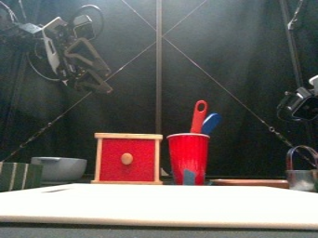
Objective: Grasp carrot
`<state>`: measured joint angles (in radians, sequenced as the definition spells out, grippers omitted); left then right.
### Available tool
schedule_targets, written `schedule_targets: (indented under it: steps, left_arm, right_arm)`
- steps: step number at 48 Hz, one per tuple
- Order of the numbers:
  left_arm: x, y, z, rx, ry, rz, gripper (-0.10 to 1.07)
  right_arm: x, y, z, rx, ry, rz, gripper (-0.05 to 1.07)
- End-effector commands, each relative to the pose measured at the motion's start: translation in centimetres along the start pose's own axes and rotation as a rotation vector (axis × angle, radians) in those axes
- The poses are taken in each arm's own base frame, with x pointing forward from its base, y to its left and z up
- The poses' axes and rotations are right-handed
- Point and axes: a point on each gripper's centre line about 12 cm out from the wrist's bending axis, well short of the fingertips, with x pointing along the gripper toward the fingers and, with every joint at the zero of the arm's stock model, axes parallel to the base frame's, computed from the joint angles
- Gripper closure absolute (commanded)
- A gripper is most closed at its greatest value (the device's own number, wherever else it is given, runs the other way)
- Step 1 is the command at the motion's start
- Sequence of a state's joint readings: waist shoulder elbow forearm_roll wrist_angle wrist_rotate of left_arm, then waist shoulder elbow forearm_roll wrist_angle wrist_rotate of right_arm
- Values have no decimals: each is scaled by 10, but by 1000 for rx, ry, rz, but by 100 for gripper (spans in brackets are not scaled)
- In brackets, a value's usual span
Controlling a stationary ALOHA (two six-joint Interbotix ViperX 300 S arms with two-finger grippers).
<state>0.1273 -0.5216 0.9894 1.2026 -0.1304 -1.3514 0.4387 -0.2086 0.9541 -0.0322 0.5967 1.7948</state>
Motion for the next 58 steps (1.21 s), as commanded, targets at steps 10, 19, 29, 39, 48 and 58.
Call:
schedule_targets:
  steps: [10,19,29,39,48,58]
  left_arm:
    - [-1,-2,1,-1,-7,-8,9]
    - [-4,-2,2,-2,-13,-9,9]
    - [-4,-2,2,-1,-16,-8,9]
    - [-4,-1,3,-3,-17,-4,9]
    - [-4,-1,2,-3,-14,0,9]
    - [-7,1,4,1,-24,12,9]
  right_arm:
    - [2,10,-4,4,13,25,18]
    - [3,13,-5,11,16,26,30]
    - [-5,23,-3,-16,2,61,32]
    - [-33,43,1,-89,-39,159,32]
    - [-53,65,22,-107,-115,240,32]
    - [-51,91,53,-53,-179,285,33]
